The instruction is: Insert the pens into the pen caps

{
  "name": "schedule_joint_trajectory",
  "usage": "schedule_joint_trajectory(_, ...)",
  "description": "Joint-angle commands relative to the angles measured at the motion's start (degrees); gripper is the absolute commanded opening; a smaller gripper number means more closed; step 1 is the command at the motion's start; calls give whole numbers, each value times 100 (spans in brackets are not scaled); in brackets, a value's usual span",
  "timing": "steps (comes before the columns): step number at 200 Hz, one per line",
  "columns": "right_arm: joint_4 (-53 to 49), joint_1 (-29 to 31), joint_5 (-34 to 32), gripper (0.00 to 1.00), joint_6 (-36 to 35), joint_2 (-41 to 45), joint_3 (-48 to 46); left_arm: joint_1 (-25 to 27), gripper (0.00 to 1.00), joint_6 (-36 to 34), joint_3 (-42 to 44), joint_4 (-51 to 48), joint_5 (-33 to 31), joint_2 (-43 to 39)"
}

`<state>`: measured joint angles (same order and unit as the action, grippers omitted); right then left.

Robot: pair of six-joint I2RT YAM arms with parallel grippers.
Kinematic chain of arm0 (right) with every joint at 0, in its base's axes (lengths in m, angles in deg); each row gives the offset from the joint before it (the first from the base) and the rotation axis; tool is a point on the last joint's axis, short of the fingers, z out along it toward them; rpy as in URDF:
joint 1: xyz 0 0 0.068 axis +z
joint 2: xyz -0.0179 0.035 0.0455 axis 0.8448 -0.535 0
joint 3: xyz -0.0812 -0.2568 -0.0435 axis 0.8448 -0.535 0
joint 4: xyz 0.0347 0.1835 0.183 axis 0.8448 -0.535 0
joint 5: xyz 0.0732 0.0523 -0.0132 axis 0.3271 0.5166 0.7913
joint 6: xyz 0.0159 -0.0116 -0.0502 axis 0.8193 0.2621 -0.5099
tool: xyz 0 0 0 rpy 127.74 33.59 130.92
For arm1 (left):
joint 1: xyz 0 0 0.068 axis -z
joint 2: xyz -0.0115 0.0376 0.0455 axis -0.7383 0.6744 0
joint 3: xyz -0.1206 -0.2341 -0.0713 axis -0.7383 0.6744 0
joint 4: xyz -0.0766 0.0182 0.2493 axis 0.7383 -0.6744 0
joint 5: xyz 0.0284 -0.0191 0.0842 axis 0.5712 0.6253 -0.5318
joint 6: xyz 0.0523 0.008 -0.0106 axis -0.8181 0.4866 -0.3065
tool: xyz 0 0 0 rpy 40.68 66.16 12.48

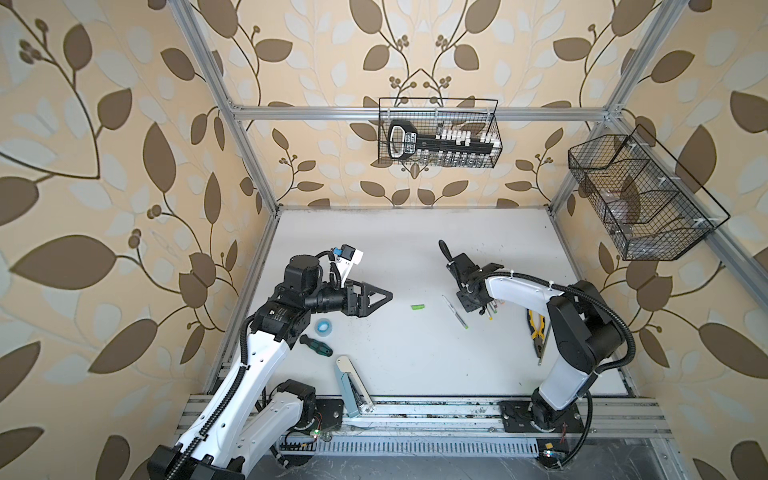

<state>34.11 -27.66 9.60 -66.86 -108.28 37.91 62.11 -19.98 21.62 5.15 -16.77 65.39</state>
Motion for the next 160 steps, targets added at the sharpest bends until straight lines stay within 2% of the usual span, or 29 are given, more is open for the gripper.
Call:
schedule_joint_trajectory(1, 130, 208, 430, 50, 63, 516, -17, -64, 99, -5, -42, 40, -48, -55)
schedule_joint_trajectory(28, 646, 524, 1415, 70, 17, 886, -268, -75, 99, -8, -65, -5, -188, -58)
schedule_joint_trajectory(35, 835, 579, 1789, 81, -9, 945, -336, -94, 99, -4, -66, -25, -215, -61)
schedule_joint_trajectory(40, 964, 625, 2044, 85, -7, 968, -385, -105, 99, -11, -68, -34, -238, -67)
schedule_joint_trajectory(45, 1092, 659, 2274, 96, -6, 971, -418, -116, 99, -12, -73, -39, -265, -73)
schedule_joint_trajectory(49, 1187, 692, 2416, 98, 13, 961, -430, -125, 99, -12, -75, -47, -298, -87)
schedule_joint_trajectory(81, 1665, 880, 3049, 100, 146, 535, -320, -193, 99, 1, -49, -60, -495, -192)
schedule_joint_trajectory(124, 2058, 899, 3562, 100, 377, -388, 129, -257, 99, 21, -53, -44, -455, -183)
schedule_joint_trajectory(160, 2210, 876, 3681, 100, 492, -891, 470, -275, 99, 8, -55, -39, -437, -187)
